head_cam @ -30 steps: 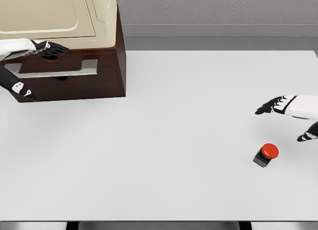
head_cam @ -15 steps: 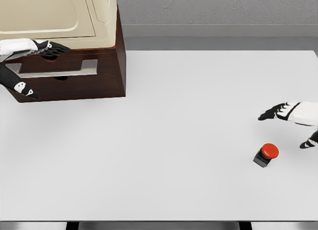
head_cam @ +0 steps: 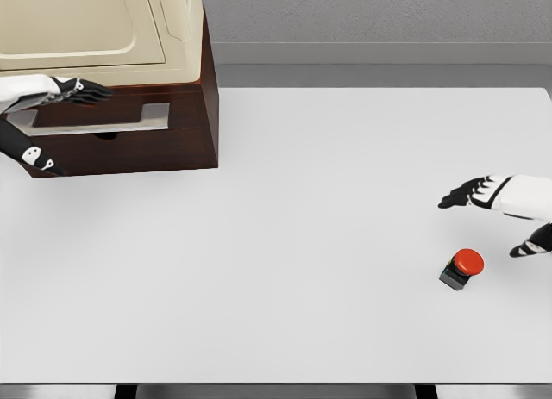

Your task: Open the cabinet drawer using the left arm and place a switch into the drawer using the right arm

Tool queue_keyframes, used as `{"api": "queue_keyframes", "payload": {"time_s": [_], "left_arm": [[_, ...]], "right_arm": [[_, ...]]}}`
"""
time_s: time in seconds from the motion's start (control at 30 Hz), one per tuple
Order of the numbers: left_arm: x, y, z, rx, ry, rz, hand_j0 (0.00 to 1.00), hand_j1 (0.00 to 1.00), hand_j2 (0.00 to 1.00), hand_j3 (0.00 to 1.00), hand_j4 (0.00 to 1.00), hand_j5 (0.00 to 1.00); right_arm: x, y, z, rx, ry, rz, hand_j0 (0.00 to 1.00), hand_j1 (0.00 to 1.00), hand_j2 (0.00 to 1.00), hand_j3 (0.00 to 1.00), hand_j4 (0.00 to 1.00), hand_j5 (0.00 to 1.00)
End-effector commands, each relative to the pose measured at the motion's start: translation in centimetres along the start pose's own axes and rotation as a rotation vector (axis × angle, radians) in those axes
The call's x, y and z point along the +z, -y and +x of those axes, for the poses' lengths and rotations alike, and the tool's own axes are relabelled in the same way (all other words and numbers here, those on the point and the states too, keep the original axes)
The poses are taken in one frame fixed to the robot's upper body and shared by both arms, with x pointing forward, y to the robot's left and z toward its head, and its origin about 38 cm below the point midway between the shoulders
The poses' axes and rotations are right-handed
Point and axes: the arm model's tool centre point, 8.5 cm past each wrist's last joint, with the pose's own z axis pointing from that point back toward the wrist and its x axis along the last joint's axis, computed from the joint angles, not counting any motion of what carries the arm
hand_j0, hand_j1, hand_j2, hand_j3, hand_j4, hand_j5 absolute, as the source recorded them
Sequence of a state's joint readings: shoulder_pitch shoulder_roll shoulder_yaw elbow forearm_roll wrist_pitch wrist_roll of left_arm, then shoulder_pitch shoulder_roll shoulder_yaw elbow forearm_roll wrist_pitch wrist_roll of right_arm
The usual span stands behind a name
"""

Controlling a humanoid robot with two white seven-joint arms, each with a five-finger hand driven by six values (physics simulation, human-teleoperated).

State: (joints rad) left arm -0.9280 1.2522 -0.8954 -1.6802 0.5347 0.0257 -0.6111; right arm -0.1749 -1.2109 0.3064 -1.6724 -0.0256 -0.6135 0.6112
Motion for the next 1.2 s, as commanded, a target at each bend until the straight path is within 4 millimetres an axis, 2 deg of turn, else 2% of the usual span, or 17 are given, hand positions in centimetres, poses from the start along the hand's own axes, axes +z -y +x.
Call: {"api": "queue_keyframes", "payload": {"time_s": [0.0, 0.13, 0.23, 0.5, 0.77, 1.17], "left_arm": [[0.1, -0.1, -0.2, 0.005, -0.002, 0.005, 1.0, 1.0, 1.0, 1.0, 1.0, 1.0], [-0.2, -0.1, -0.2, 0.009, 0.001, 0.004, 1.0, 1.0, 1.0, 1.0, 1.0, 1.0], [-0.5, 0.0, -1.2, 0.032, -0.015, 0.005, 1.0, 1.0, 1.0, 1.0, 1.0, 1.0], [-0.6, 0.0, -1.5, 0.039, -0.019, 0.008, 1.0, 1.0, 1.0, 1.0, 1.0, 1.0], [-1.1, 0.4, -1.9, 0.054, -0.016, 0.0, 1.0, 1.0, 1.0, 1.0, 1.0, 1.0], [-1.7, 0.7, -2.1, 0.067, -0.011, -0.007, 1.0, 1.0, 1.0, 1.0, 1.0, 1.0]], "right_arm": [[-0.7, -0.2, 0.5, -0.008, 0.026, -0.009, 1.0, 1.0, 1.0, 1.0, 1.0, 1.0], [-1.1, -1.8, 0.5, -0.044, 0.034, 0.012, 1.0, 1.0, 1.0, 1.0, 1.0, 1.0], [-1.2, -2.4, 0.6, -0.055, 0.038, 0.028, 1.0, 1.0, 1.0, 1.0, 1.0, 1.0], [-2.3, -4.5, 0.7, -0.063, 0.046, 0.09, 1.0, 1.0, 1.0, 1.0, 1.0, 1.0], [-3.7, -5.2, 0.8, -0.037, 0.047, 0.088, 1.0, 1.0, 1.0, 1.0, 1.0, 1.0], [-3.1, -5.2, 0.0, -0.012, 0.006, 0.107, 1.0, 1.0, 1.0, 1.0, 1.0, 1.0]]}}
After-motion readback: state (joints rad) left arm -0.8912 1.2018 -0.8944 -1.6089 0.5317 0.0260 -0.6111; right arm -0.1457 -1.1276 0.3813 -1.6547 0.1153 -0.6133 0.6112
